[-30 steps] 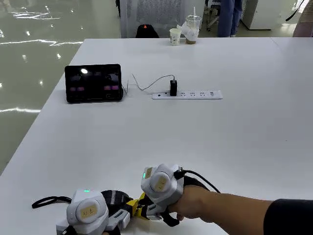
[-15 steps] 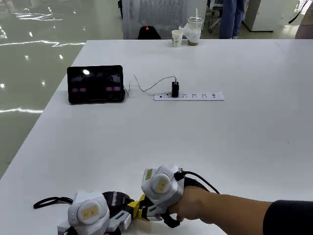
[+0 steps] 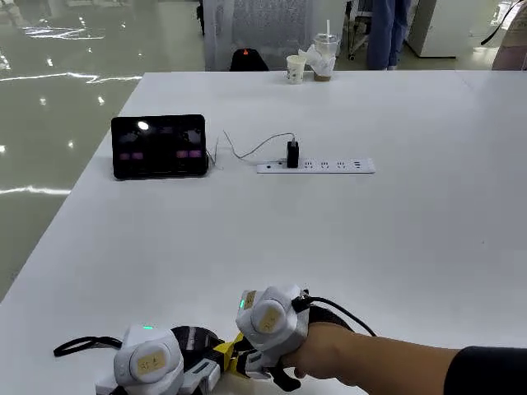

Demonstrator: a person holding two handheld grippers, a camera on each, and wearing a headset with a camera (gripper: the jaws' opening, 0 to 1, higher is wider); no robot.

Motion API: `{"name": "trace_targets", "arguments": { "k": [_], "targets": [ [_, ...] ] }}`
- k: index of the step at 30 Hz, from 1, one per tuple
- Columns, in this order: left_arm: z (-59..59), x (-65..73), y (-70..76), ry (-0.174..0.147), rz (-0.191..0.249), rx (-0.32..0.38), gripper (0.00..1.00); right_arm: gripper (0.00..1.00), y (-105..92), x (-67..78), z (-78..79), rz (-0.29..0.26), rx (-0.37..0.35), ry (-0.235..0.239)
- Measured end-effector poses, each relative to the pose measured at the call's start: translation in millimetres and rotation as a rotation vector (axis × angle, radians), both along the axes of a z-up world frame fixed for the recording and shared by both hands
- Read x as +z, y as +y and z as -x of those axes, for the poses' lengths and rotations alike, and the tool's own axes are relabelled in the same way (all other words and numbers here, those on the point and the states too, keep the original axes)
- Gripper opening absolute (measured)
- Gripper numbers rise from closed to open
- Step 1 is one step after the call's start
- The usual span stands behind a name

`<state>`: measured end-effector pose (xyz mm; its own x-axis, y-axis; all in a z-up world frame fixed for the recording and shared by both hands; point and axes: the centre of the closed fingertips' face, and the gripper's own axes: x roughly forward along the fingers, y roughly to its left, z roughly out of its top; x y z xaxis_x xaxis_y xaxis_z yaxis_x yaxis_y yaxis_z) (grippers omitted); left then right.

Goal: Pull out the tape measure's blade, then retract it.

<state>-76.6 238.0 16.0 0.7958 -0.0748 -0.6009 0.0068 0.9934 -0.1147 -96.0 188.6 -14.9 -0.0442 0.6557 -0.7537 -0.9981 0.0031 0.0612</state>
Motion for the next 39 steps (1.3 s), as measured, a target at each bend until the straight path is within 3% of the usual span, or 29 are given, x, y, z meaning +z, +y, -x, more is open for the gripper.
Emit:
{"name": "trace_targets", "arguments": {
  "k": [4,9,15,18,22,35,39],
  "targets": [
    [-0.5,-0.1,-0.3,0.001,-0.011,-0.004,0.64,0.13,-5.5,-0.6,1.5,0.023,0.031,-0.033],
    [1.4,-4.0,-1.1,0.021,-0.048,-0.042,0.64,0.13,-12.8,-0.5,-1.2,0.03,0.019,-0.035],
    [1.7,-4.0,0.0,0.04,-0.006,-0.04,0.65,0.13,-26.9,6.2,-1.1,0.024,-0.006,-0.027],
    [1.6,-2.3,-1.7,0.039,0.057,-0.038,0.66,0.14,-35.8,9.6,-2.3,0.011,-0.03,-0.028],
    [2.4,-3.3,-0.4,0.063,0.052,-0.076,0.64,0.14,-48.8,13.7,-2.6,-0.001,-0.063,-0.022],
    [-4.4,21.4,-2.5,0.034,0.078,-0.205,0.75,0.17,-84.1,49.0,-9.3,-0.087,-0.144,-0.053],
    [-1.8,20.5,-3.7,0.05,0.107,-0.267,0.78,0.2,-102.2,51.5,-12.1,-0.086,-0.169,-0.068]
  ]
}}
